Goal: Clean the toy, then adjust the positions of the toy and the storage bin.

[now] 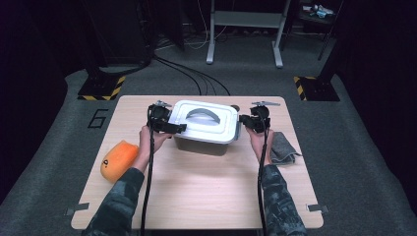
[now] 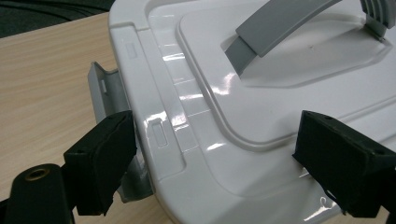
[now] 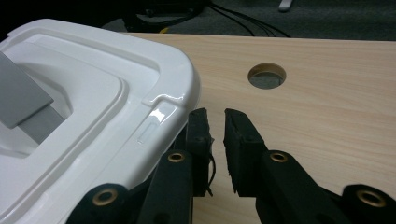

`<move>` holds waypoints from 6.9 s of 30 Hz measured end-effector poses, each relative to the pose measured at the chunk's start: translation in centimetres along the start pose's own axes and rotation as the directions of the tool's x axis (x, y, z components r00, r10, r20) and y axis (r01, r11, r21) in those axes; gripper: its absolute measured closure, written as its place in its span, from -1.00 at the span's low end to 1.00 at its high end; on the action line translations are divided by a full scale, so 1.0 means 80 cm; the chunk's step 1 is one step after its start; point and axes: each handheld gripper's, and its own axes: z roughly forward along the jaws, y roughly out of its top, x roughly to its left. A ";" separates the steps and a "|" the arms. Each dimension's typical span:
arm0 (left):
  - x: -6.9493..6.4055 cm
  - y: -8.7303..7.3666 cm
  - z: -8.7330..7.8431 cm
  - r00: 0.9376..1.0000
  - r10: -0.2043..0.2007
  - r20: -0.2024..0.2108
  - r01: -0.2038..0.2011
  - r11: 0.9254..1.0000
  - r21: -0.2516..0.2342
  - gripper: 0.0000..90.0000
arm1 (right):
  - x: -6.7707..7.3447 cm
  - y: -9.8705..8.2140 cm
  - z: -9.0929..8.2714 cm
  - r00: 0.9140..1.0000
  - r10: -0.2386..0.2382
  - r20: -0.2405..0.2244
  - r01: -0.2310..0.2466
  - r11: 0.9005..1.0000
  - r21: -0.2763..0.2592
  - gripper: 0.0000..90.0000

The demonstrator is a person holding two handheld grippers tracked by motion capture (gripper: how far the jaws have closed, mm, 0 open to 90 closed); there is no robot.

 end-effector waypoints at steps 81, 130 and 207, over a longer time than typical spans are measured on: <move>-0.065 -0.236 -0.054 0.990 0.125 -0.059 -0.127 0.992 -0.022 -0.77 | 0.134 0.005 -0.009 0.927 -0.326 -0.185 0.343 0.937 0.069 0.46; -0.061 -0.256 -0.047 0.987 0.145 -0.067 -0.143 0.989 0.034 -0.77 | 0.225 0.020 0.016 0.936 -0.339 -0.090 0.348 0.931 0.108 0.49; -0.061 -0.256 -0.047 0.987 0.144 -0.071 -0.142 0.989 0.033 -0.77 | 0.188 0.058 -0.053 0.959 -0.279 0.052 0.280 0.960 -0.025 0.49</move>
